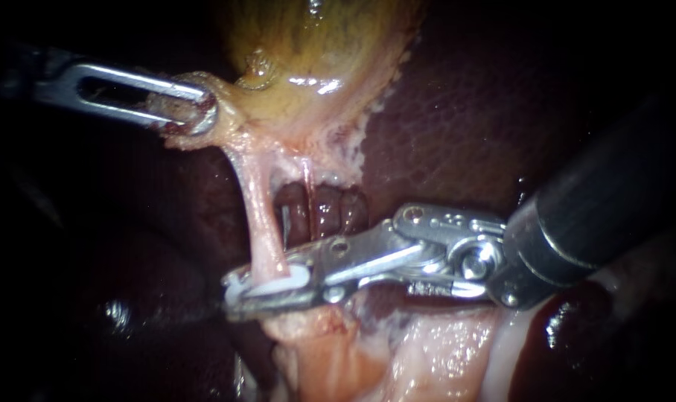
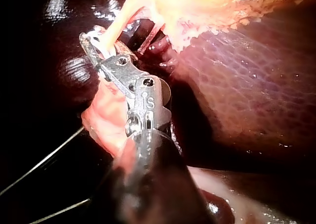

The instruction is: Clipping second clip left tube

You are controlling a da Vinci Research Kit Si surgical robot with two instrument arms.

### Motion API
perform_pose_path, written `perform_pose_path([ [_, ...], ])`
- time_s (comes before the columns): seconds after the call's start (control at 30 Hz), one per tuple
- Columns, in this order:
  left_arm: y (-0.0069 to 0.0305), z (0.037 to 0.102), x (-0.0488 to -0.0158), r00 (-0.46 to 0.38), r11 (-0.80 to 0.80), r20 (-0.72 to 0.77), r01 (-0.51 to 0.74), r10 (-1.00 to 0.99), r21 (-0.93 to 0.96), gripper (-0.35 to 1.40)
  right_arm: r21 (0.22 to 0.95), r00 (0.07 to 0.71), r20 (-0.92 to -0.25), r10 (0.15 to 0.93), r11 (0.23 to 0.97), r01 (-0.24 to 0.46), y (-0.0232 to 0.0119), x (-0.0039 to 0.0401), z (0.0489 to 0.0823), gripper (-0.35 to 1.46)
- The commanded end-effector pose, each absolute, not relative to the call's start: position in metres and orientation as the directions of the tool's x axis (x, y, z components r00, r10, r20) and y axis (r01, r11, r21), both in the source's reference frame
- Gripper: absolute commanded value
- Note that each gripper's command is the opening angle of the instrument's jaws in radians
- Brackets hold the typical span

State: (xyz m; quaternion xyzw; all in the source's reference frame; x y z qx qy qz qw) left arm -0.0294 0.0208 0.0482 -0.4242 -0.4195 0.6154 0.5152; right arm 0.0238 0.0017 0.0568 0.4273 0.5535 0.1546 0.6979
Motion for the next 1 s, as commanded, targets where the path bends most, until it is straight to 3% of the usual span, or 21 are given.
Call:
perform_pose_path([
  [0.03, 0.0208, 0.0482, -0.0294, -0.109, -0.117, -0.090, -0.278, 0.990, -0.953, -0.35, 0.767, 0.340, -0.641, 0.688, 0.587, 0.258, 0.0017, 0.0238, 0.0568, -0.21],
  [0.13, 0.0208, 0.0482, -0.0294, -0.109, -0.117, -0.090, -0.278, 0.990, -0.953, -0.35, 0.774, 0.344, -0.633, 0.693, 0.577, 0.261, 0.0017, 0.0238, 0.0568, -0.35],
  [0.43, 0.0208, 0.0483, -0.0294, -0.109, -0.117, -0.090, -0.278, 0.990, -0.953, -0.35, 0.806, 0.359, -0.592, 0.722, 0.539, 0.245, 0.0019, 0.0237, 0.0566, -0.35],
  [1.0, 0.0209, 0.0483, -0.0294, -0.109, -0.117, -0.090, -0.278, 0.990, -0.953, -0.35, 0.806, 0.356, -0.592, 0.723, 0.538, 0.247, 0.0019, 0.0236, 0.0567, -0.35],
])
